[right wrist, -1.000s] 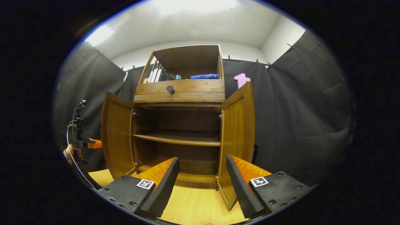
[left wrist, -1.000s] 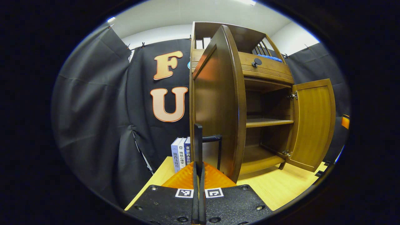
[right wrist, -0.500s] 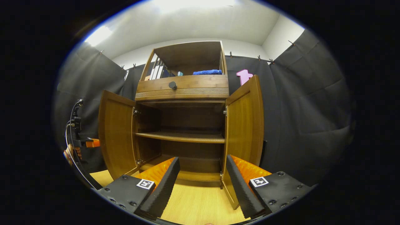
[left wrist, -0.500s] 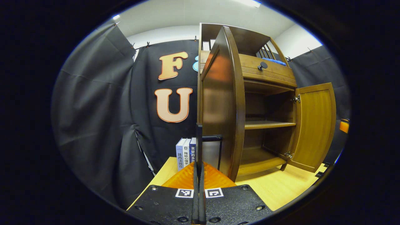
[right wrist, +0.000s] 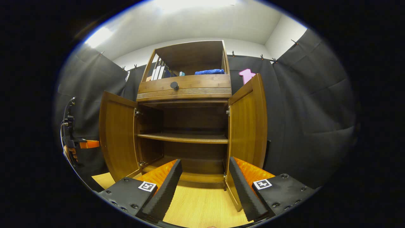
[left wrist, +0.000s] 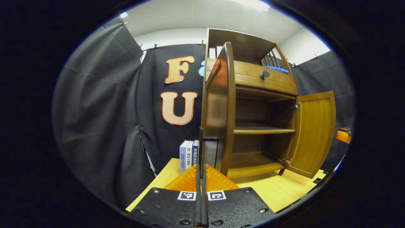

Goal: Open the right door of the double-door shoe cabinet with the right hand, and open the left door with the left hand.

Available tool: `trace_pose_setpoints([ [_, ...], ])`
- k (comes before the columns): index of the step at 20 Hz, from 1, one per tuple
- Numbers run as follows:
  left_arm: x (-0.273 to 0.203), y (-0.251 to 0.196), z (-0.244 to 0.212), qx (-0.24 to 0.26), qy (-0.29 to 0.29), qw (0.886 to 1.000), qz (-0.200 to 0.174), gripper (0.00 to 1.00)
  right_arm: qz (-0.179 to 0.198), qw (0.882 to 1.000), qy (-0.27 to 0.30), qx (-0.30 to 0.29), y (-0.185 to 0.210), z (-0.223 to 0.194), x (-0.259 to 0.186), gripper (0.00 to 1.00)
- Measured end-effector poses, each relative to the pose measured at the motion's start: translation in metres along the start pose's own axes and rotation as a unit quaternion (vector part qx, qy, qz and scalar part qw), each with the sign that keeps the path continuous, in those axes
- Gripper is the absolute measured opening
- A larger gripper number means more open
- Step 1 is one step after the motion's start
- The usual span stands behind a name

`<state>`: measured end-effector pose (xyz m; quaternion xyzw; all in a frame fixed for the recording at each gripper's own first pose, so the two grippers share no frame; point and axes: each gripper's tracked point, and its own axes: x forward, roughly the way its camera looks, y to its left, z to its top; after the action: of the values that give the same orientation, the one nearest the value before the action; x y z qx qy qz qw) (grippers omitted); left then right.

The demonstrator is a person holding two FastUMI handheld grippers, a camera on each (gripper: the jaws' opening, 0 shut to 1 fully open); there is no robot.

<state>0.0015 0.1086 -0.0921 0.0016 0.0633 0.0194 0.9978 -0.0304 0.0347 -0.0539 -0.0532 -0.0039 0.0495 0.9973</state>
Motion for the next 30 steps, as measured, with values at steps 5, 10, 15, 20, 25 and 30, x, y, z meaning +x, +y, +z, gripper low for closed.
trace_pose_setpoints([
  [5,-0.035,-0.016,0.019,-0.012,-0.017,1.0,0.015,0.03,-0.007,1.0,0.007,0.014,-0.009,-0.005,-0.001,0.96],
  [10,-0.048,-0.041,0.028,-0.018,-0.011,1.0,-0.001,0.12,-0.009,1.0,0.009,0.013,-0.017,-0.004,-0.007,0.96],
  [15,-0.057,-0.069,0.048,-0.01,-0.022,1.0,-0.012,0.42,-0.019,1.0,-0.002,0.015,-0.034,0.005,-0.015,0.96],
  [20,-0.057,-0.102,0.059,-0.022,-0.034,0.999,-0.021,0.63,-0.032,0.999,-0.001,0.021,-0.061,0.002,-0.017,1.0],
  [25,-0.051,-0.136,0.07,-0.024,-0.029,0.998,-0.046,0.82,-0.044,0.999,0.002,0.024,-0.085,-0.002,-0.019,0.96],
  [30,-0.045,-0.151,0.075,-0.014,-0.039,0.998,-0.046,0.92,-0.044,0.999,0.004,0.029,-0.097,-0.004,-0.019,0.96],
])
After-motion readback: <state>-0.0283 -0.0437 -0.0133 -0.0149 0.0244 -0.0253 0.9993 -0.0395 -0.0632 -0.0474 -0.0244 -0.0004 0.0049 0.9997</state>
